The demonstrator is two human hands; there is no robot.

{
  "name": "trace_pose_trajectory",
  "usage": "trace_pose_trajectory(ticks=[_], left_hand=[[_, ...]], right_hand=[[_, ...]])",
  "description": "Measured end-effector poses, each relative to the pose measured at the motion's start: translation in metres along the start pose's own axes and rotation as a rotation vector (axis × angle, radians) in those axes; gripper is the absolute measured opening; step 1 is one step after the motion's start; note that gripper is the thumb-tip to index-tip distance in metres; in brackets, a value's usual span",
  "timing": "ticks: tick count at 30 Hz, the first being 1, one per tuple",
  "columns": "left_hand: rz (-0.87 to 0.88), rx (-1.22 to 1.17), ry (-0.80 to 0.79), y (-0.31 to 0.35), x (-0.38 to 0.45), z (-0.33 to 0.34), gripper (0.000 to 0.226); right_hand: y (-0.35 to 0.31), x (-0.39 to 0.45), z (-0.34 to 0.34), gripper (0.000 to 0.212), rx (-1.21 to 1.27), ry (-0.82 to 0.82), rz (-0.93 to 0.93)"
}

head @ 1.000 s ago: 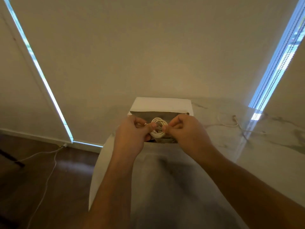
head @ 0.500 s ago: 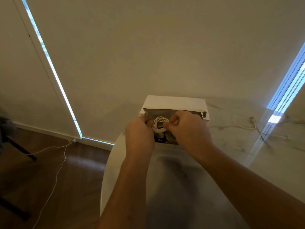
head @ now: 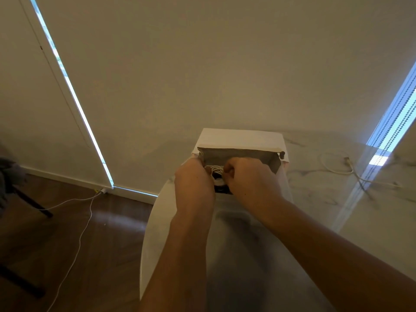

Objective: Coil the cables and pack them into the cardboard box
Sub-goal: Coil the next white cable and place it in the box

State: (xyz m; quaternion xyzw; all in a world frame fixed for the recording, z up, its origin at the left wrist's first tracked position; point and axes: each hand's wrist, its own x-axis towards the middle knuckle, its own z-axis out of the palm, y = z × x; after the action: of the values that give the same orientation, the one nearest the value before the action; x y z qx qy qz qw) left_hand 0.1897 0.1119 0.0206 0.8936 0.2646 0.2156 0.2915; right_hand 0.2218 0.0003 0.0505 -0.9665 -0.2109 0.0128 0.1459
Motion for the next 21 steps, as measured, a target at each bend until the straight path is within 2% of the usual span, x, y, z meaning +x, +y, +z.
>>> trace_pose_trajectory(ticks=[7, 14, 17, 21], left_hand=[[0.064, 0.048, 0.087, -0.005, 0.0, 0.003, 0.015], [0.089, 0.045, 0.08, -0.01, 0.004, 0.007, 0.013], [0.091, -0.019, 0.133, -0.011, 0.004, 0.008, 0.009], [0.097, -0.04, 0.12, -0.012, 0.002, 0.006, 0.004]], right_hand=[[0.015, -0.011, 0.013, 0.013, 0.115, 0.251, -0.131], [0.029, -0.024, 0.006, 0.017, 0.27, 0.345, -0.188], [0.038, -0.034, 0.002, 0.018, 0.307, 0.38, -0.207], [0.055, -0.05, -0.006, 0.017, 0.317, 0.429, -0.207]])
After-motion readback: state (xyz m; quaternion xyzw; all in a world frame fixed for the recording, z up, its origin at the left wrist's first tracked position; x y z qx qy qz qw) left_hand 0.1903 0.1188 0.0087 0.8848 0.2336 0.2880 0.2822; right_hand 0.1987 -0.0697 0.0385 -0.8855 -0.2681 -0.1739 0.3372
